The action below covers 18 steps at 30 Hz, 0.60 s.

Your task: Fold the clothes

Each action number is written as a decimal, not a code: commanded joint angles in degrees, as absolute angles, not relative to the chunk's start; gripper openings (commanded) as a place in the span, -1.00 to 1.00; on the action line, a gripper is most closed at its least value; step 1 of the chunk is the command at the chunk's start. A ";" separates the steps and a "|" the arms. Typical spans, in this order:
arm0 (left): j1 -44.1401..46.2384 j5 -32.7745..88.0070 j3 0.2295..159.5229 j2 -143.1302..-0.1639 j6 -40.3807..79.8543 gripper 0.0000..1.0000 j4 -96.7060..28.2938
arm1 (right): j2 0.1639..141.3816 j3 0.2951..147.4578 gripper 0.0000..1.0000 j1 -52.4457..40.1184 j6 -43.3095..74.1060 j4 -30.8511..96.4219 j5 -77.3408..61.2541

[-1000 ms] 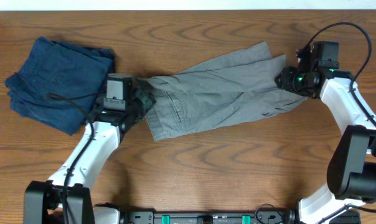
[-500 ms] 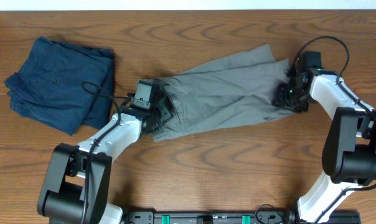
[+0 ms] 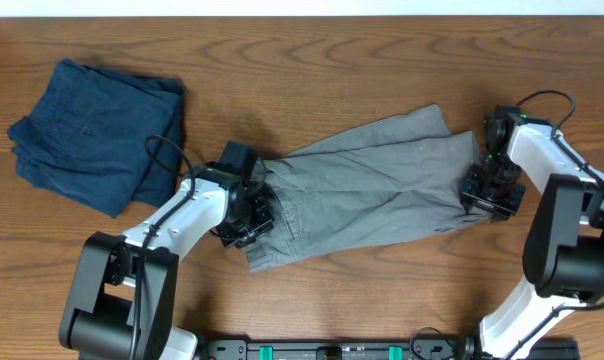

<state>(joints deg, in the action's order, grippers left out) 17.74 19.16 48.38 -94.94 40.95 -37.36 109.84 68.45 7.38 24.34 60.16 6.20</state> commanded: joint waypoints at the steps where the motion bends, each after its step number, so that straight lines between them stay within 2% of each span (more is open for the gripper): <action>1: 17.82 17.72 45.67 -95.74 38.11 -0.28 -37.36 | 103.07 68.47 0.01 7.64 23.11 57.93 1.45; 4: 17.82 17.52 45.67 -95.59 38.13 -0.28 -35.68 | 98.04 68.47 0.33 7.64 19.62 54.63 -2.83; 6: 17.82 17.50 45.67 -95.59 38.15 -0.28 -34.79 | 95.07 68.47 0.45 7.64 17.85 52.47 -4.34; 11: 17.82 17.50 45.67 -95.59 38.13 -0.27 -34.61 | 93.01 68.45 0.36 7.44 14.06 48.88 -5.19; 18: 17.82 17.34 45.67 -95.59 38.17 -0.27 -34.52 | 100.09 68.31 0.34 6.72 13.19 46.65 -10.44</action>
